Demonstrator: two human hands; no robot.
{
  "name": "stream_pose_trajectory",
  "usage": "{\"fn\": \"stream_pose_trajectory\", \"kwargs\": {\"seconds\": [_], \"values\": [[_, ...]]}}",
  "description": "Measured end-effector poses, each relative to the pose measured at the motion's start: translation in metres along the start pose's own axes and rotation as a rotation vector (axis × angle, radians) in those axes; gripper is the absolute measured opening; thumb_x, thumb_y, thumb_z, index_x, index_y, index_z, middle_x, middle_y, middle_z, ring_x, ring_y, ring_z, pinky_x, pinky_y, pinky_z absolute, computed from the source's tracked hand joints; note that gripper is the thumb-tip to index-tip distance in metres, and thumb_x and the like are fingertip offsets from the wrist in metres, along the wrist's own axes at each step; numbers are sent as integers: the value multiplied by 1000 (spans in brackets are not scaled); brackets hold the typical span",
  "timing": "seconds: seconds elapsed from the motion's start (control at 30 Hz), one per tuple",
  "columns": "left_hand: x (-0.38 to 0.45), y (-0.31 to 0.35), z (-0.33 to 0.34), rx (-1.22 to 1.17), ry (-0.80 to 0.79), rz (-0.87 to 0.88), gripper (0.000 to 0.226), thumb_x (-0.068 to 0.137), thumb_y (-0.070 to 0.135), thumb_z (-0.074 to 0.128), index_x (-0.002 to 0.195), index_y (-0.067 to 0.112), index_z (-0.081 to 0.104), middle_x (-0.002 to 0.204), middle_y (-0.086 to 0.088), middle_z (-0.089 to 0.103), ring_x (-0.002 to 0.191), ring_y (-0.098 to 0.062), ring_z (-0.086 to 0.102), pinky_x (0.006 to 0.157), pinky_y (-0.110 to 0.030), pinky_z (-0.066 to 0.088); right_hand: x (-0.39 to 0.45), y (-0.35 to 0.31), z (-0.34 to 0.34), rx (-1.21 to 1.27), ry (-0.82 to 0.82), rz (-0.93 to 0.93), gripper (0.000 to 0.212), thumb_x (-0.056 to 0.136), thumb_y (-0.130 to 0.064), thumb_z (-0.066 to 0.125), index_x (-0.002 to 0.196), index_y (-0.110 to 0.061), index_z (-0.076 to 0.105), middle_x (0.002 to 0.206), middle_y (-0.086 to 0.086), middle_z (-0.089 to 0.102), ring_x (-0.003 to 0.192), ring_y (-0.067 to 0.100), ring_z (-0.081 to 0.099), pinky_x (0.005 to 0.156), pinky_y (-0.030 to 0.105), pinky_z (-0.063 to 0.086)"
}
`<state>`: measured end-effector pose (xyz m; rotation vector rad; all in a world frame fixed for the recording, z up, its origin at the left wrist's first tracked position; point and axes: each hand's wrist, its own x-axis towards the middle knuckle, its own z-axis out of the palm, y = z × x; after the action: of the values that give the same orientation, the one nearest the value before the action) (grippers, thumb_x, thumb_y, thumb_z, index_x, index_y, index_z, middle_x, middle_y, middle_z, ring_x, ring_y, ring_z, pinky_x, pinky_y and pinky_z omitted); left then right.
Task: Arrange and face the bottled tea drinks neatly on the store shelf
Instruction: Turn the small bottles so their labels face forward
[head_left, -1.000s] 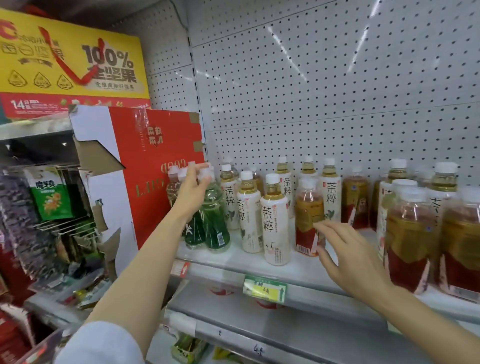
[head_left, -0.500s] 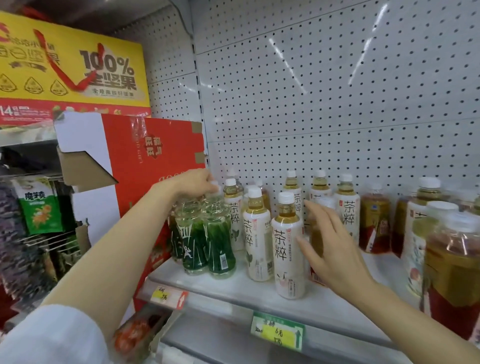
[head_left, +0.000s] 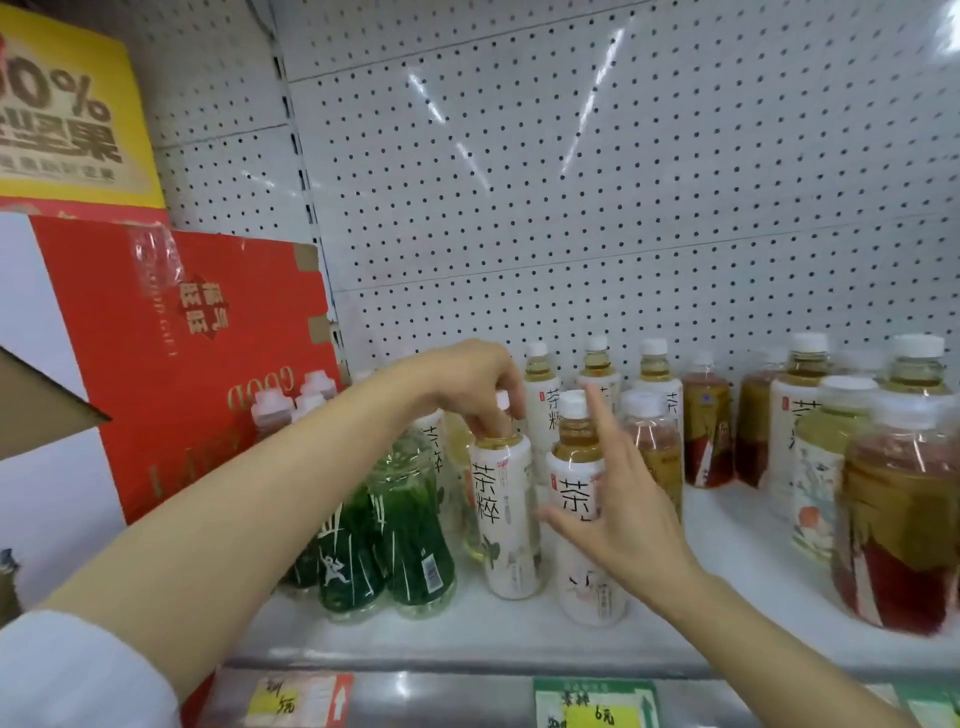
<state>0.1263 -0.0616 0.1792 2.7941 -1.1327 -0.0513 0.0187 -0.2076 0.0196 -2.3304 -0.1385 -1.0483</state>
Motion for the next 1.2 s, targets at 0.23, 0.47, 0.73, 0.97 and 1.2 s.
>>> {"fn": "stream_pose_trajectory", "kwargs": {"seconds": [0.23,0.47,0.73,0.97,1.2], "values": [[22,7,-10,203,-58,80,31,74,24,86,102,30,75,105,-3,72,91,-17,70,64,-22,42,-12,0,-11,-46,102,5,116,76,-50,78,153,-48,-9,146,-7,42,96,16,61,75,38,58],[75,22,-4,173,13,75,32,76,16,84,107,22,74,87,3,65,67,-10,62,62,-21,44,-18,-2,-27,-62,20,36,121,74,-50,79,149,-53,-15,150,-7,38,96,21,64,73,36,58],[112,11,3,209,40,60,32,79,20,82,108,27,71,111,0,63,94,-17,64,73,-27,45,-19,3,-26,-165,94,18,112,72,-72,59,152,-46,-14,147,-3,45,93,27,66,65,35,59],[87,-8,-18,239,-26,-130,60,85,38,75,131,4,56,117,-10,69,90,-22,69,78,-32,56,6,1,5,-280,55,10,121,78,-53,74,151,-37,-21,137,5,47,87,17,62,54,22,44],[57,-42,-7,82,-299,-239,29,82,16,80,108,8,69,84,0,74,66,-13,73,67,-24,58,38,1,46,-328,33,101,113,91,-43,64,147,-29,-32,151,15,27,124,32,50,74,38,56]]}}
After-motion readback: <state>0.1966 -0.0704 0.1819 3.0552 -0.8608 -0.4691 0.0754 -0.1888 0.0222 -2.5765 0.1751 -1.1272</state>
